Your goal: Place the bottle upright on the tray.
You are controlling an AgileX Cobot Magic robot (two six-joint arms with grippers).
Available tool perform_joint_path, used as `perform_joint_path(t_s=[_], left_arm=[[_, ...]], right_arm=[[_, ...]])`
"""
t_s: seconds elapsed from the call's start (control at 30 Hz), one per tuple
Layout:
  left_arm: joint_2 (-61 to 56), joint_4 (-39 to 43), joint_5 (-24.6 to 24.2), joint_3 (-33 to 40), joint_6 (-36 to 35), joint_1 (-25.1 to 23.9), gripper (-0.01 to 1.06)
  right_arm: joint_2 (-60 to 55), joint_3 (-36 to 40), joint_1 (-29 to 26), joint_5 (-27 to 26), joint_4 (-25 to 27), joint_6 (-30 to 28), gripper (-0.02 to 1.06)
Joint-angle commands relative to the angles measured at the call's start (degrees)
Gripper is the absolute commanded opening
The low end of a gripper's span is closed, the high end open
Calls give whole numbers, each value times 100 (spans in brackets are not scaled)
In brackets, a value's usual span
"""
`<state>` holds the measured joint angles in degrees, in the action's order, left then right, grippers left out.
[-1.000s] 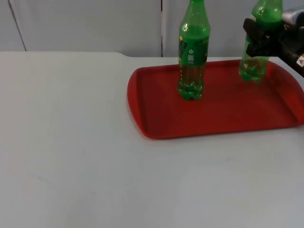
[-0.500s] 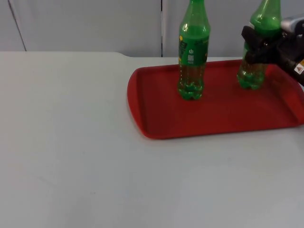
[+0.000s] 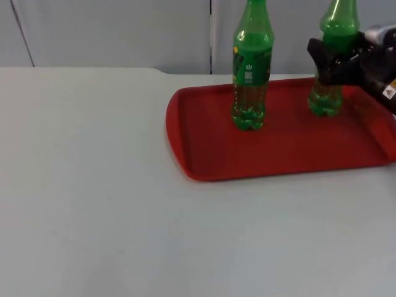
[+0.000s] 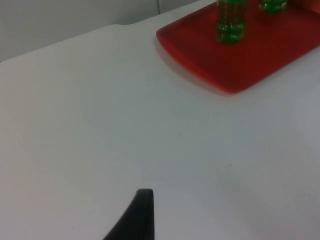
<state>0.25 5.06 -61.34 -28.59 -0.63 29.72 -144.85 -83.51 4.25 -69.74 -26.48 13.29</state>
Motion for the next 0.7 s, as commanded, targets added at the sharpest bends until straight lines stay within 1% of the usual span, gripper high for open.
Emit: perform_joint_path(t_s=[0.0, 0.03, 0.13, 0.27, 0.33, 0.43, 0.5, 0.53, 0.6, 0.67], left_arm=[[-25, 40, -20, 25, 14, 16, 105], [-25, 40, -20, 25, 14, 16, 105], [-25, 40, -20, 25, 14, 16, 105], [-25, 40, -20, 25, 14, 16, 105], [-25, 40, -20, 25, 14, 16, 105], [-25, 40, -20, 25, 14, 16, 105], [-25, 40, -20, 25, 14, 16, 105], [-25, 40, -20, 25, 14, 16, 105], [-25, 40, -20, 25, 14, 16, 105], [-25, 49, -20, 25, 14, 16, 105]], right_arm=[[-4, -26, -20, -22, -28, 81, 82], [-4, -26, -20, -22, -28, 81, 82], [-4, -26, -20, -22, -28, 400, 82], [-4, -26, -20, -22, -38, 413, 82], [-4, -26, -20, -22, -161, 400, 82], [-4, -26, -20, -22, -189, 371, 83], [-4, -26, -20, -22, -243, 371, 90], [-4, -26, -20, -22, -243, 371, 90], [-4, -26, -20, -22, -282, 371, 104], [-4, -26, -48, -22, -297, 387, 105]])
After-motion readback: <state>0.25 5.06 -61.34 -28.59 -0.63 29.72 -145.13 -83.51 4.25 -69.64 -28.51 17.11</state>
